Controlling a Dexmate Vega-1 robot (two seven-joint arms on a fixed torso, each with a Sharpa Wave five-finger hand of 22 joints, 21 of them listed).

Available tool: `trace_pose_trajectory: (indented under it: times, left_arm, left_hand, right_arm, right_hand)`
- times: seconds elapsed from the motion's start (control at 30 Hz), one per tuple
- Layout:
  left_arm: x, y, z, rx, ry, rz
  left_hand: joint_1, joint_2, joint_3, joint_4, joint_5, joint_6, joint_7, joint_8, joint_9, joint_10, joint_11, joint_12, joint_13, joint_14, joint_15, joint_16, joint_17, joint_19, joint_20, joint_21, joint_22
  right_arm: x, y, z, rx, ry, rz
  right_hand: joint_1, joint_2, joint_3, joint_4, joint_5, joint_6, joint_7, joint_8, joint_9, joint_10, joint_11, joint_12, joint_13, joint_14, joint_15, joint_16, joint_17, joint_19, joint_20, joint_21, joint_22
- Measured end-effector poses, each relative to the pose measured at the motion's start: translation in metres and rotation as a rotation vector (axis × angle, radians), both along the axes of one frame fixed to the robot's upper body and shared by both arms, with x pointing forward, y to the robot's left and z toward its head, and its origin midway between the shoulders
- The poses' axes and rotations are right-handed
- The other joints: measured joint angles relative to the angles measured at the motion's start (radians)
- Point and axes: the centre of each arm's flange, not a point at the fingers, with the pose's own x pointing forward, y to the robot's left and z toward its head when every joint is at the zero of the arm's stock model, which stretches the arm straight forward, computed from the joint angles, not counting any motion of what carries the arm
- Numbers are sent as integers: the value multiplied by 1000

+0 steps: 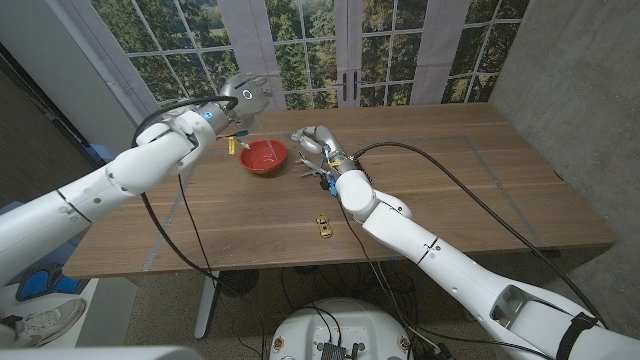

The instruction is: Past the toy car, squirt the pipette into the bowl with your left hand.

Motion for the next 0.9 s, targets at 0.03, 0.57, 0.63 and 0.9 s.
trace_pose_trajectory:
  times: [0.03, 0.57, 0.63, 0.9]
  left_arm:
    - [0, 0, 0, 0, 0, 0]
    - [3, -5, 5, -9, 1, -16]
    - [3, -6, 5, -9, 1, -16]
    - [4, -7, 5, -9, 3, -16]
  left_hand:
    - [0, 0, 0, 0, 0, 0, 0, 0, 0, 0, 0, 0, 0, 0, 0, 0, 0, 0, 0, 0, 0]
    - [4, 4, -8, 3, -1, 0, 0, -1, 1, 0, 0, -4, 0, 0, 0, 0, 0, 0, 0, 0, 0]
    - [4, 4, -8, 3, -1, 0, 0, -1, 1, 0, 0, -4, 0, 0, 0, 0, 0, 0, 0, 0, 0]
    - [4, 4, -8, 3, -1, 2, -2, -4, 0, 0, 0, -4, 0, 0, 0, 0, 0, 0, 0, 0, 0]
  right_arm:
    - [1, 2, 0, 3, 5, -1]
    - [5, 14, -1, 33, 37, 0]
    - [5, 15, 0, 34, 40, 3]
    - [4, 21, 0, 29, 48, 12]
  right_hand:
    - [0, 0, 0, 0, 0, 2, 2, 2, 0, 0, 0, 0, 3, 7, 0, 6, 5, 0, 0, 0, 0]
    - [35, -9, -29, 10, -4, 25, 11, 11, 0, 1, 2, 26, 55, 23, -1, 61, 89, 0, 0, 0, 5]
    - [35, -9, -32, 12, -4, 25, 11, 11, 0, -2, 5, 26, 59, 13, 0, 66, 98, 0, 0, 0, 5]
    - [35, -9, -36, 8, -4, 25, 11, 11, 0, -6, 2, 34, 71, 14, 0, 77, 119, 0, 0, 8, 4]
